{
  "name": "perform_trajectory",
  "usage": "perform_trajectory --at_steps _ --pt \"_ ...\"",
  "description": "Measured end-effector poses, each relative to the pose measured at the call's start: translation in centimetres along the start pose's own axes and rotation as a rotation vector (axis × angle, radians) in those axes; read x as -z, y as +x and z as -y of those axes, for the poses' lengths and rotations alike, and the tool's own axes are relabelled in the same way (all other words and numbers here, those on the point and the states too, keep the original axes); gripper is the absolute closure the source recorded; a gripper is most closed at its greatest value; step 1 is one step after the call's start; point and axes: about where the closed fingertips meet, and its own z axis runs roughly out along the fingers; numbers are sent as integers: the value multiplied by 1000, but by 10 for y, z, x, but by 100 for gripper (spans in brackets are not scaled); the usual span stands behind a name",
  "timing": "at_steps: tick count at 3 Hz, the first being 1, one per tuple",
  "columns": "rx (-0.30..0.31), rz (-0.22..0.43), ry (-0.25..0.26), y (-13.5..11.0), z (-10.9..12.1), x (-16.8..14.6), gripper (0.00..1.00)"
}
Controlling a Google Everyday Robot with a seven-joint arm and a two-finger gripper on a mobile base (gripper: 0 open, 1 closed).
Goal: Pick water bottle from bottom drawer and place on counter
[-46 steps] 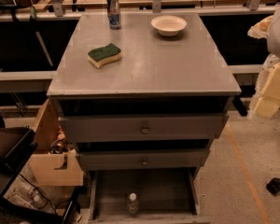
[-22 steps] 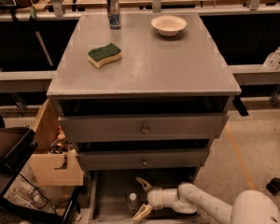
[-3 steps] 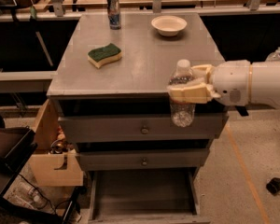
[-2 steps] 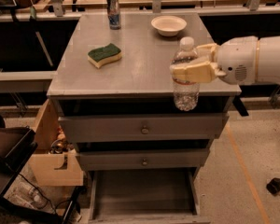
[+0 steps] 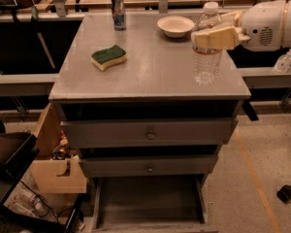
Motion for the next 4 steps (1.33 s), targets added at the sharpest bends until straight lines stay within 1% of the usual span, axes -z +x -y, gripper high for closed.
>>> perform_trajectory --at_steps 1,2,3,4 --pt "1 30 21 -11 37 5 100" --pt "12 96 53 -10 88 3 100" --pt "17 115 70 -5 116 -7 100" --pt "-13 125 66 7 137 -26 100"
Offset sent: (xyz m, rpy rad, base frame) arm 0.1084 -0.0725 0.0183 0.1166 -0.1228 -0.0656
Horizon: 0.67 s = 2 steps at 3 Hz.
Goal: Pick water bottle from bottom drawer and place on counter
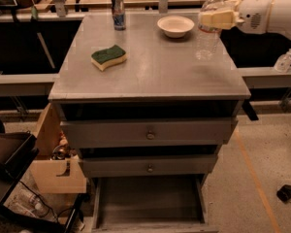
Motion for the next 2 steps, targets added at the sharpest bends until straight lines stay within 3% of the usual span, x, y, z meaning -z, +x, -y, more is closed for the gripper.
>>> perform_trajectory --at_steps 2 --pt "-95 53 -25 38 28 -24 100"
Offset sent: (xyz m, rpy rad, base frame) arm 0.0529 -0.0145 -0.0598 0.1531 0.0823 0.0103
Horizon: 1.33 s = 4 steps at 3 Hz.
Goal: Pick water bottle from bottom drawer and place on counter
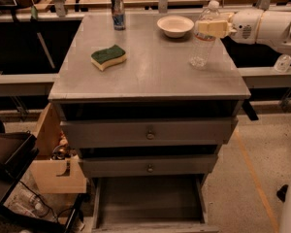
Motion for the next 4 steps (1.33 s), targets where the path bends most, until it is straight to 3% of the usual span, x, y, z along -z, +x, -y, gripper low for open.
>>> perform_trajectory --at_steps 1,2,4 --pt "-40 7 -3 11 8 -5 100" --pt "-80 -6 -14 20 13 -8 75" --pt "-80 -6 -15 18 13 -8 28"
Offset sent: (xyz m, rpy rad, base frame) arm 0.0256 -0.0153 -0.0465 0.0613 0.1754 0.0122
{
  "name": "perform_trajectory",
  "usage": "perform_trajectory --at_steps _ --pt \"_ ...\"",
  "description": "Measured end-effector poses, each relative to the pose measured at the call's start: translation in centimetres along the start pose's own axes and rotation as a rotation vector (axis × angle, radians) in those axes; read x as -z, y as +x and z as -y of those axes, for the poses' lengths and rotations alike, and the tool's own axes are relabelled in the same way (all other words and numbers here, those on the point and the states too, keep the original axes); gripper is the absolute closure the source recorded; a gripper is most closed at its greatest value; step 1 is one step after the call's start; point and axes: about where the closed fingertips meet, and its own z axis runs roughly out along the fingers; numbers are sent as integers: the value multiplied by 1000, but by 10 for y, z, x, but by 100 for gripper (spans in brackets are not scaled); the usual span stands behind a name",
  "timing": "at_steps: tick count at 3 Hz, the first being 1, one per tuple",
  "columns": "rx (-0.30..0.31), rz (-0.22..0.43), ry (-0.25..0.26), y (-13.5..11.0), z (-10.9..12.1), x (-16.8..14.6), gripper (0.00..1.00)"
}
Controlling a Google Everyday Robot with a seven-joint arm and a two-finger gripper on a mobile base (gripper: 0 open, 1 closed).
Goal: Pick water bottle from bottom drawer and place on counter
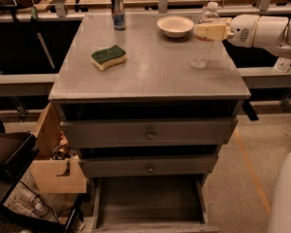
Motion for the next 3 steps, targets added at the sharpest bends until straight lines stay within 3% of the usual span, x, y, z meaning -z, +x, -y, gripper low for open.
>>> perform_trajectory --at_steps 1,3 --pt "-1 -1 -6 1 -1 -4 5" --pt "-2 -1 -9 1 -2 -6 0"
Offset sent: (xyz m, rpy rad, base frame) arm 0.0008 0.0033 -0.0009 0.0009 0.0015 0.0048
